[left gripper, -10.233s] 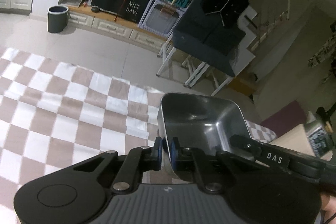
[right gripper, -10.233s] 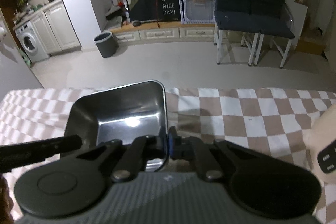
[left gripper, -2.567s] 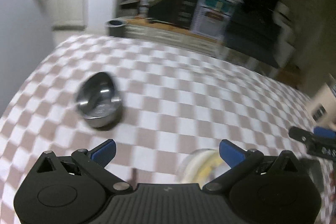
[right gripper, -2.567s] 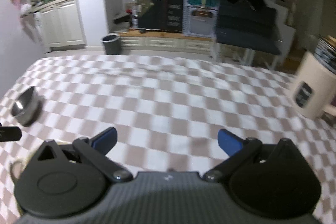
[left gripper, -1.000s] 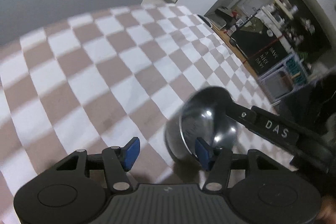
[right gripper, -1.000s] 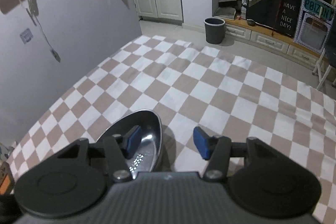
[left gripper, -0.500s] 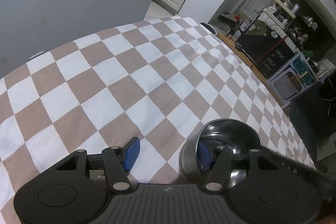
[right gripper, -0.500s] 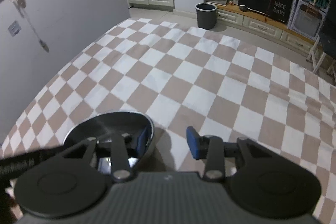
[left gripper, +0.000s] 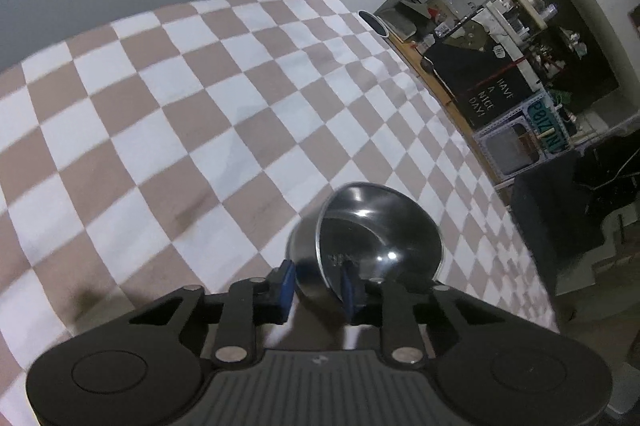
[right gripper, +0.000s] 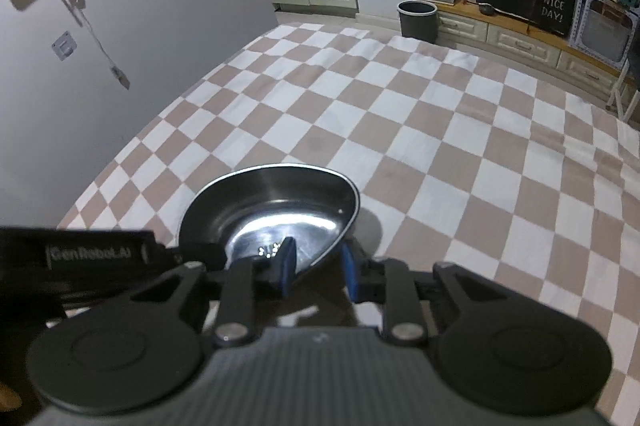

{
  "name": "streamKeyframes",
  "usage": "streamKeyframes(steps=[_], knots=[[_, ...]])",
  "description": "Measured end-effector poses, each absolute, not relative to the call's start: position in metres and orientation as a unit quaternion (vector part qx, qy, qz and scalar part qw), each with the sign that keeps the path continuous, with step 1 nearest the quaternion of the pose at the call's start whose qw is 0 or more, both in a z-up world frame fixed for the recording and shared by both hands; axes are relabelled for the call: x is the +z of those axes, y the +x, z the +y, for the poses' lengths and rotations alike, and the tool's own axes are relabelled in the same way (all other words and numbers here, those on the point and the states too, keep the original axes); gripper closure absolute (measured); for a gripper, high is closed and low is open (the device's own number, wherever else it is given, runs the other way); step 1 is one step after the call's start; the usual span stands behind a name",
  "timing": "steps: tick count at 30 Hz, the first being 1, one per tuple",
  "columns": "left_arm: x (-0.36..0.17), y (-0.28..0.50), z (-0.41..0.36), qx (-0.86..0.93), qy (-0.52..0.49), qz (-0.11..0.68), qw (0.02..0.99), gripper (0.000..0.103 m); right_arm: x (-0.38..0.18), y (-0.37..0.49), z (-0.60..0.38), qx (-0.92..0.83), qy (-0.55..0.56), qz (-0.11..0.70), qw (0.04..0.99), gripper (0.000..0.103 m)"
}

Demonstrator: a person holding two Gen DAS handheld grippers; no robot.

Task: Organize plates and bowls
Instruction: 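Lift the oval steel bowl and carry it toward the stacked trays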

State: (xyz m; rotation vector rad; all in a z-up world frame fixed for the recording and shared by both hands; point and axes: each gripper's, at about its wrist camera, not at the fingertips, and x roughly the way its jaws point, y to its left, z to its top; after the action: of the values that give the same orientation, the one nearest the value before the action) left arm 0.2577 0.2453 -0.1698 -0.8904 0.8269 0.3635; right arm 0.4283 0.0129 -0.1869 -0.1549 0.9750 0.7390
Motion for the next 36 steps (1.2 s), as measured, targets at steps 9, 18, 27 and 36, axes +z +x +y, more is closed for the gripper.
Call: streamKeyframes(steps=[9,18,27,36], knots=[[-0.168,0.263,0.25,0.178,-0.388,0.383,0.819,0.088,-0.19,0.449,0.012,0.314,-0.059,0.454,0.832,0.073],[-0.169,0.269,0.254,0.164,-0.381,0.378,0.828,0.09,-0.204,0.458,0.002,0.326,-0.033,0.462,0.824,0.081],[-0.156,0.268,0.248,0.144,-0.367,0.364,0.844,0.094,-0.191,0.447,0.0,0.327,-0.046,0.449,0.83,0.089],[-0.124,0.257,0.226,0.109,-0.359,0.342,0.861,0.094,-0.155,0.414,-0.033,0.322,-0.057,0.41,0.852,0.093]])
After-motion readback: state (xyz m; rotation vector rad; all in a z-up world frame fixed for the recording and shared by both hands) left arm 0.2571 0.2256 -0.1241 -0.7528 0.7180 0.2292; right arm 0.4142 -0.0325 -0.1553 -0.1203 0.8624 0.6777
